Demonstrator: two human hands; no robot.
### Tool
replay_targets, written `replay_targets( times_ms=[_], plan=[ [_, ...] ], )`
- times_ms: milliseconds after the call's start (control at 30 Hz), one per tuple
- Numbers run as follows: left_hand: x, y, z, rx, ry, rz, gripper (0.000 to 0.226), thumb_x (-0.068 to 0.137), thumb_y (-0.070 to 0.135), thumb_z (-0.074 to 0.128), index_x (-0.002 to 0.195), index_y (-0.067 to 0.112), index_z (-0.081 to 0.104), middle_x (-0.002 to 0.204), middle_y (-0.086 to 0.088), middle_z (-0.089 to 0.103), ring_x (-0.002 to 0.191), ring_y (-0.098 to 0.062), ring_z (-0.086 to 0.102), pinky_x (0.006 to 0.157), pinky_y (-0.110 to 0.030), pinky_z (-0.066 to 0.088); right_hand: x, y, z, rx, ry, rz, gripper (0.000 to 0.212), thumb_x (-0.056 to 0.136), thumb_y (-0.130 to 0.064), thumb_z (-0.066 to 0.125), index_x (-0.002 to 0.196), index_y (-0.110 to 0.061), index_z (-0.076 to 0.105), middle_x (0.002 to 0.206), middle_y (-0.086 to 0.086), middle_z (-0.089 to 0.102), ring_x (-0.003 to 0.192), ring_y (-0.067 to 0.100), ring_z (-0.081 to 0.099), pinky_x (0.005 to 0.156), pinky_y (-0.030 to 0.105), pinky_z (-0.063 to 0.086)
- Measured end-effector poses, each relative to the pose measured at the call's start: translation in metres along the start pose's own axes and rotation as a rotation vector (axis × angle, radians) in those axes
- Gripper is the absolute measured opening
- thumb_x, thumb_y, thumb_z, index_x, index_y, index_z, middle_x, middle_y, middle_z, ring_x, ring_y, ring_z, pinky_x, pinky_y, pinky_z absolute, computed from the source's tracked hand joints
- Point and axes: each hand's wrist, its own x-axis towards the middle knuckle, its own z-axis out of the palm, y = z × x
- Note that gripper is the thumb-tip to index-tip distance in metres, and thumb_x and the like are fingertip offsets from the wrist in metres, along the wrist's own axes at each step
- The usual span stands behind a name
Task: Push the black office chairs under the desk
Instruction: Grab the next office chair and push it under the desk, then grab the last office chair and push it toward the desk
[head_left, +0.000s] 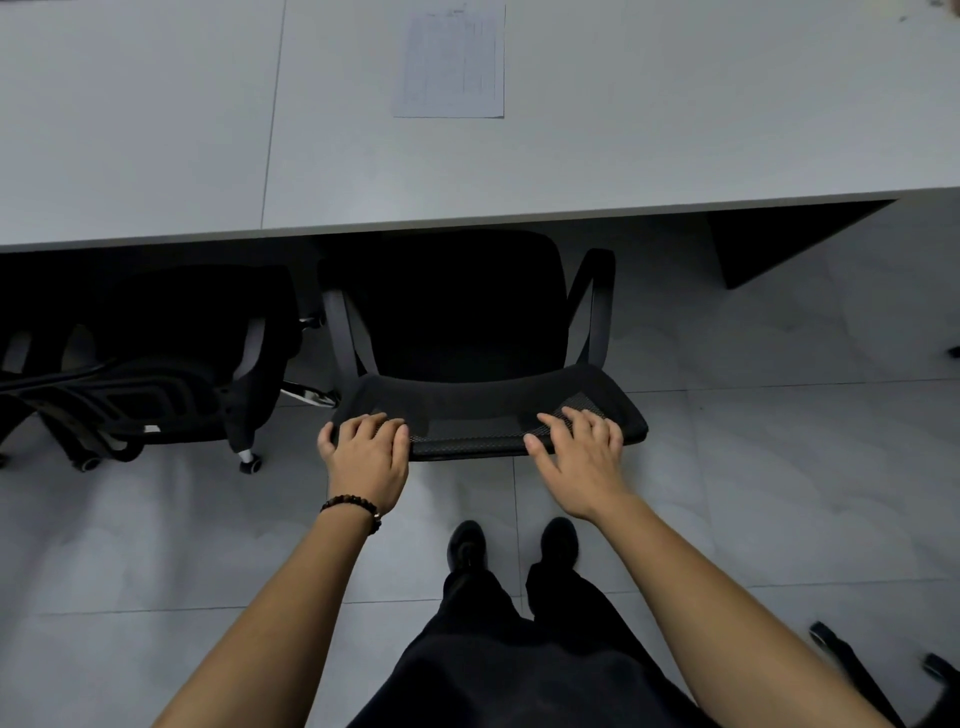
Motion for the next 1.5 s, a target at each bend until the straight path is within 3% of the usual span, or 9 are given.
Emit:
replay_targets(
  times_ms=[233,400,600,733,900,1067,1233,1400,1500],
  plan=[
    [0.002,-0.002,-0.001,0.047,-0.025,0.017,0.044,0.097,0.041,0.024,0.116,0.032,0.063,0.126,0.007,0.06,0.125,-0.019,0.043,0.112,-0.047,0.009,0.0,-0.002,0.001,-0.015,0.002,0.012,0.065,0.096,-0.065,0.014,0.148,-0.033,0.035,0.158,0.007,0.028,0.146,0.027,0.014,0.118,0.044,0.002],
    [0.002,0.003,-0.006,-0.006,-0.065,0.001,0.041,0.098,0.042,0.028,0.121,0.032,0.06,0.132,0.007,0.056,0.129,-0.019,0.039,0.113,-0.047,0.006,0.0,0.002,-0.002,0.009,0.015,0.003,0.075,0.089,-0.07,0.007,0.147,-0.033,0.037,0.157,0.006,0.03,0.146,0.025,0.014,0.118,0.042,0.0],
    [-0.017,0.011,-0.034,-0.358,-0.031,0.054,0.029,0.095,0.031,0.049,0.12,0.021,0.06,0.122,0.003,0.062,0.121,-0.018,0.05,0.116,-0.044,0.01,-0.012,0.008,-0.018,0.154,0.028,-0.024,0.062,0.097,-0.055,0.04,0.15,-0.022,0.035,0.158,0.001,0.032,0.149,0.018,0.016,0.122,0.039,0.001],
    [-0.067,0.012,-0.036,-0.654,-0.056,0.008,0.037,0.095,0.029,0.053,0.13,0.02,0.052,0.126,0.009,0.052,0.124,-0.013,0.045,0.107,-0.037,0.035,-0.06,0.012,-0.017,0.513,0.076,0.048,0.059,0.097,-0.04,0.054,0.149,-0.025,0.033,0.151,-0.008,0.035,0.142,0.009,0.026,0.116,0.032,0.022],
    [-0.121,0.017,-0.021,-0.907,-0.309,-0.147,0.031,0.094,0.025,0.055,0.124,0.023,0.054,0.12,0.007,0.059,0.109,-0.004,0.055,0.087,-0.022,0.045,-0.152,0.033,0.022,1.001,0.143,0.458,0.046,0.094,-0.023,0.063,0.137,-0.022,0.048,0.135,0.0,0.055,0.114,0.007,0.056,0.081,0.001,0.041],
    [-0.121,0.042,-0.016,-0.761,-0.502,0.141,0.029,0.093,0.022,0.057,0.122,0.021,0.056,0.115,0.008,0.062,0.104,0.001,0.057,0.077,-0.01,0.042,-0.25,0.056,0.058,1.149,0.329,0.715,0.041,0.094,-0.024,0.062,0.134,-0.024,0.052,0.131,-0.004,0.059,0.109,-0.005,0.056,0.082,0.007,0.041],
    [-0.123,0.122,-0.04,-0.721,-0.585,0.428,0.027,0.093,0.019,0.055,0.119,0.025,0.054,0.114,0.006,0.062,0.105,-0.005,0.058,0.082,-0.019,0.043,-0.342,0.076,0.058,1.219,0.669,0.893,0.041,0.096,-0.028,0.059,0.136,-0.029,0.051,0.129,-0.013,0.058,0.107,-0.013,0.054,0.079,0.004,0.041],
    [-0.195,0.228,-0.056,-0.762,-0.624,0.694,0.028,0.092,0.02,0.057,0.119,0.026,0.054,0.113,0.001,0.063,0.102,-0.011,0.061,0.085,-0.027,0.047,-0.442,0.1,0.061,1.288,1.041,0.973,0.043,0.096,-0.027,0.058,0.137,-0.031,0.048,0.128,-0.021,0.055,0.106,-0.019,0.051,0.075,-0.001,0.04],
    [-0.27,0.284,-0.045,-0.76,-0.614,0.84,0.029,0.092,0.021,0.057,0.121,0.025,0.054,0.112,0.004,0.064,0.1,-0.006,0.061,0.083,-0.025,0.047,-0.506,0.124,0.08,1.3,1.21,0.978,0.043,0.095,-0.026,0.06,0.135,-0.033,0.049,0.129,-0.023,0.055,0.109,-0.012,0.054,0.082,0.008,0.044]
  ],
)
